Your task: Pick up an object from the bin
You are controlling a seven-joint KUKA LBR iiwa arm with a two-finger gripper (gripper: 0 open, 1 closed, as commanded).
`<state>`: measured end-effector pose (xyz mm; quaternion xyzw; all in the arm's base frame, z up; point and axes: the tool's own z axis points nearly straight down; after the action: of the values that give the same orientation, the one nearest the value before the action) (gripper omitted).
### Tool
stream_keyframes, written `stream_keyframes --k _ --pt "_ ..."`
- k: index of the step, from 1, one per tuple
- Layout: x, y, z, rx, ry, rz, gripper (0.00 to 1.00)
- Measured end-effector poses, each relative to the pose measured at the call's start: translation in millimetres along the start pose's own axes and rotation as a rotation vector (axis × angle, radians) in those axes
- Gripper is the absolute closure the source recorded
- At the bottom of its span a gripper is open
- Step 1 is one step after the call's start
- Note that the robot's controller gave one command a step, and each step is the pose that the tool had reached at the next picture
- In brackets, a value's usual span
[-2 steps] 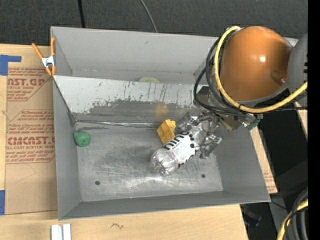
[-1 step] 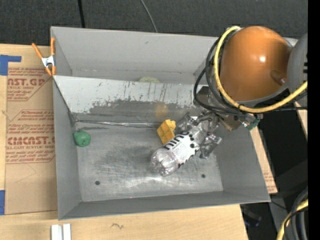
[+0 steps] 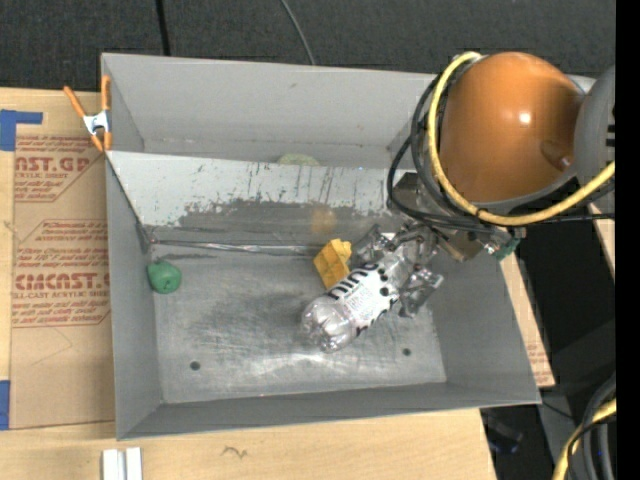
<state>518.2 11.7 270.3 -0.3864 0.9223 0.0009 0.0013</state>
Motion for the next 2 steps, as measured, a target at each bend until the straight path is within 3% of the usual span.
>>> stream_keyframes --k 2 --pt "-0.1 0.1 0.0 0.0 0.0 0.0 1.0"
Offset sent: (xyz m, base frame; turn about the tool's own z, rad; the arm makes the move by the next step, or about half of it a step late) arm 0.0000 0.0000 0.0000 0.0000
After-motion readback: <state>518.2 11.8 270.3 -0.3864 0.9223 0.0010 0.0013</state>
